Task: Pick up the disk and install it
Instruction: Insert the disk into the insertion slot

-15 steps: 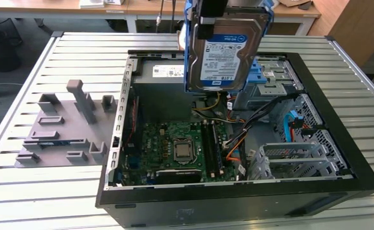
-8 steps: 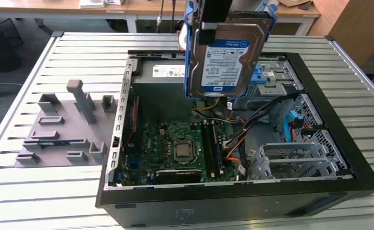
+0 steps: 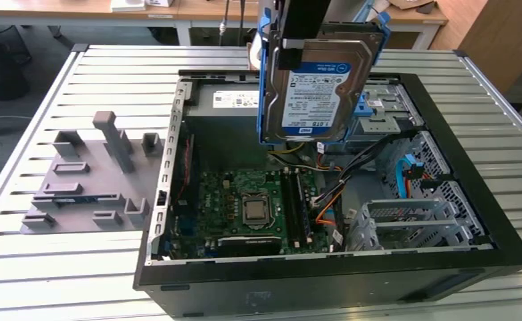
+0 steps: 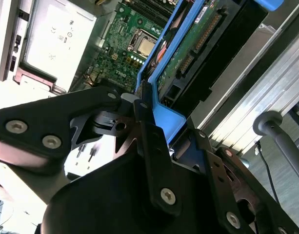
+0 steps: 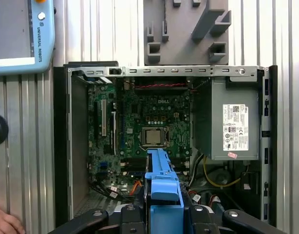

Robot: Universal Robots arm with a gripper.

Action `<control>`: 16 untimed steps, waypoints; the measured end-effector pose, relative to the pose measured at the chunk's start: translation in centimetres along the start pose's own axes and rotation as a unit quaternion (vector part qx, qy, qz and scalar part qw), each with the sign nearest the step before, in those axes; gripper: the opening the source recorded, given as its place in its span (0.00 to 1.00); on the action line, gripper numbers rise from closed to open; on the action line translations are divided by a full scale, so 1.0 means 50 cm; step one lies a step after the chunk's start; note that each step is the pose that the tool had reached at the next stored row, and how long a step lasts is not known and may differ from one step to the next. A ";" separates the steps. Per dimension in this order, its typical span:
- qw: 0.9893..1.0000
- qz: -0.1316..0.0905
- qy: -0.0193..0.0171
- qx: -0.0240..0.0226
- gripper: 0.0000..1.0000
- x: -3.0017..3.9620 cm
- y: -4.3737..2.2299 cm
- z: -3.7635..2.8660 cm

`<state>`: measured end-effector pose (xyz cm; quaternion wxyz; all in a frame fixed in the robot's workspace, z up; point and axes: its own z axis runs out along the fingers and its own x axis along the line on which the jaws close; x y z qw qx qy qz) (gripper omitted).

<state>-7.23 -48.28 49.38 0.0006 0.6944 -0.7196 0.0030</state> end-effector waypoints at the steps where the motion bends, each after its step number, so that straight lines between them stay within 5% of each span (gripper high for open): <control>1: 1.000 0.000 0.000 0.000 0.36 0.000 0.000 0.000; 8: 1.000 0.000 0.000 0.000 0.36 0.002 0.000 0.000; 16: 1.000 0.000 0.000 0.000 0.36 0.022 -0.001 0.001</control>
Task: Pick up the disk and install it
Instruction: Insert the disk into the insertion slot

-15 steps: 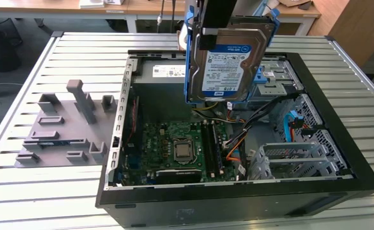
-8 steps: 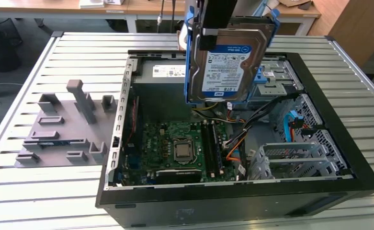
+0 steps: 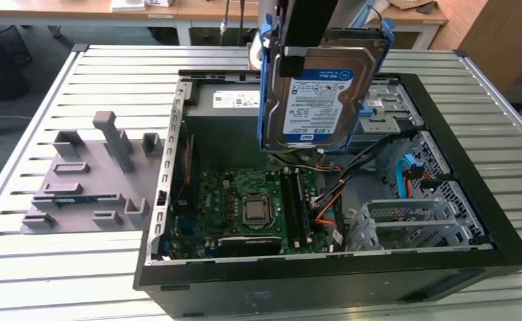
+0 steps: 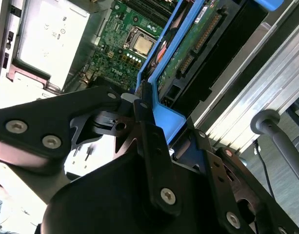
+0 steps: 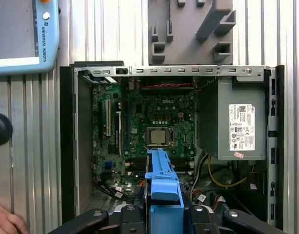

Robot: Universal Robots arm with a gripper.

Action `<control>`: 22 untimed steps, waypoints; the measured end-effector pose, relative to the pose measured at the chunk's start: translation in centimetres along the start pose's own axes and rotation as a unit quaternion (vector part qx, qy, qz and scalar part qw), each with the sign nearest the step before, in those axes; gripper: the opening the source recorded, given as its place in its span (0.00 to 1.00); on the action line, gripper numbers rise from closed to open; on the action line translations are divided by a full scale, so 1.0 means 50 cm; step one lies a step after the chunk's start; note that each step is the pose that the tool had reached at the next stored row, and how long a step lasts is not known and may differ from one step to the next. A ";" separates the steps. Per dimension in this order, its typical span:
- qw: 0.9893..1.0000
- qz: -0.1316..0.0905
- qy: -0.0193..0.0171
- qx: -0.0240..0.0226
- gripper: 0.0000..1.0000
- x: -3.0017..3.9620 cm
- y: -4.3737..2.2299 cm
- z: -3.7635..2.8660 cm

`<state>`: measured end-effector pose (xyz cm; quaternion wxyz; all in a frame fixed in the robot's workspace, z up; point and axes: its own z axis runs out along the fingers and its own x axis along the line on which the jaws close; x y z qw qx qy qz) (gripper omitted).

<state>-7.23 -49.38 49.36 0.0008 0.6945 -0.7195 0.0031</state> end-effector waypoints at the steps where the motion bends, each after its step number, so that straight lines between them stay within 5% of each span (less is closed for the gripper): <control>1: 1.000 0.000 0.000 0.000 0.36 0.003 0.000 0.000; 7: 1.000 0.000 0.001 0.000 0.36 0.018 -0.001 0.001; 22: 1.000 0.000 0.003 0.000 0.36 0.027 -0.020 0.005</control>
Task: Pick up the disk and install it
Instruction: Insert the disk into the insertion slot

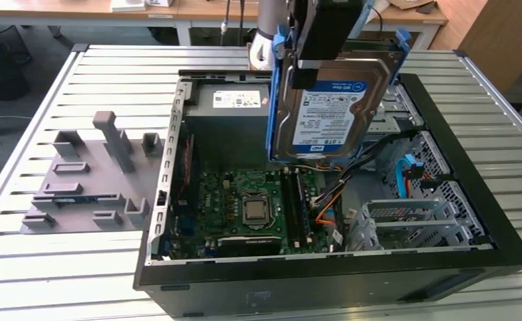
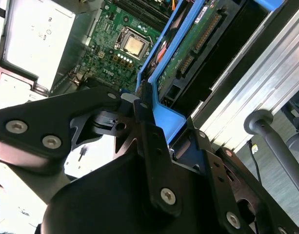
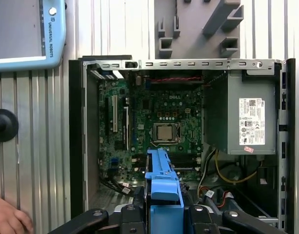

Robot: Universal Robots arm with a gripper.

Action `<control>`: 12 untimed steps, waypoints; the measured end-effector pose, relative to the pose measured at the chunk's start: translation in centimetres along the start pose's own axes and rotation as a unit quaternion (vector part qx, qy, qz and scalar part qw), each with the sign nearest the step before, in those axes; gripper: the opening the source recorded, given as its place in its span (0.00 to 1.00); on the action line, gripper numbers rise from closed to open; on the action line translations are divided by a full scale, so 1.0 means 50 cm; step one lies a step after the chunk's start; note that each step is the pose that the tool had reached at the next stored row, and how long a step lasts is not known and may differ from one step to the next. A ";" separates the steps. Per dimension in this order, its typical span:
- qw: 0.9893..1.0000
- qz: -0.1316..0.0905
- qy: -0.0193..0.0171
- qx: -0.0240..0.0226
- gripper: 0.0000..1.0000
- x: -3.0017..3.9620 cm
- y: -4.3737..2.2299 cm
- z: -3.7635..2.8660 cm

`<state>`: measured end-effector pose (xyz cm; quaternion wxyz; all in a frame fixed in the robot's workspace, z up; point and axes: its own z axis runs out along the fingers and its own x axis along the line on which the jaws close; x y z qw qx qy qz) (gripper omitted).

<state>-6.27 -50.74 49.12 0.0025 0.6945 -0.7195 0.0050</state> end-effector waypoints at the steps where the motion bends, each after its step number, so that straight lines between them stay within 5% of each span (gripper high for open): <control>1: 1.000 0.000 0.000 0.000 0.36 0.003 0.000 0.001; 12: 1.000 0.000 0.000 0.000 0.36 0.042 -0.010 0.013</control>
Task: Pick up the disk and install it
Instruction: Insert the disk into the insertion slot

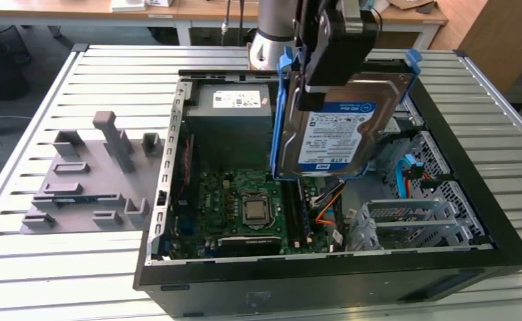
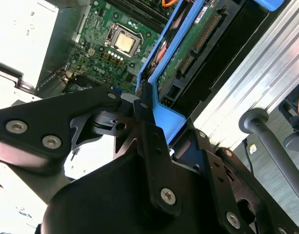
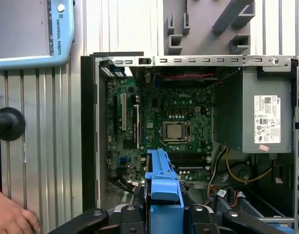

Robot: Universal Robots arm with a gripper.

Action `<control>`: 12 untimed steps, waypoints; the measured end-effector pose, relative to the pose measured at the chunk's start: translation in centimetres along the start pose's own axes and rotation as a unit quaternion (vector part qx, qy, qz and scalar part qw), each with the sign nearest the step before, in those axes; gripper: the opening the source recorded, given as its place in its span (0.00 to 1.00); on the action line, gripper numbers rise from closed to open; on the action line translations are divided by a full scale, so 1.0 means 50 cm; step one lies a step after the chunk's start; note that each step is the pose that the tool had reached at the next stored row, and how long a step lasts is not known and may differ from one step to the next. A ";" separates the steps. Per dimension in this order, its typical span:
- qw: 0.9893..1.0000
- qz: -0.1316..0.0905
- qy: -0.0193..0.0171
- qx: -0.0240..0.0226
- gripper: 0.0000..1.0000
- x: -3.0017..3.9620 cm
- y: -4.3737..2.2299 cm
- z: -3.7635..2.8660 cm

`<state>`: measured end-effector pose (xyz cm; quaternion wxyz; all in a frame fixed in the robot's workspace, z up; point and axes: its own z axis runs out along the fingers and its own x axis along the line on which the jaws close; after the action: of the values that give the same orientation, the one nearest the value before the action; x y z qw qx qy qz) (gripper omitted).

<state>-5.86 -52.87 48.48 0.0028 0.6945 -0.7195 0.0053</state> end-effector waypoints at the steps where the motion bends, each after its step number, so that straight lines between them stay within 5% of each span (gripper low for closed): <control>1: 1.000 0.000 0.000 0.000 0.36 0.001 -0.004 0.001; 12: 1.000 0.000 0.001 0.000 0.36 0.009 -0.046 0.014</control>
<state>-3.56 -53.38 47.80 0.0035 0.6944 -0.7196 0.0058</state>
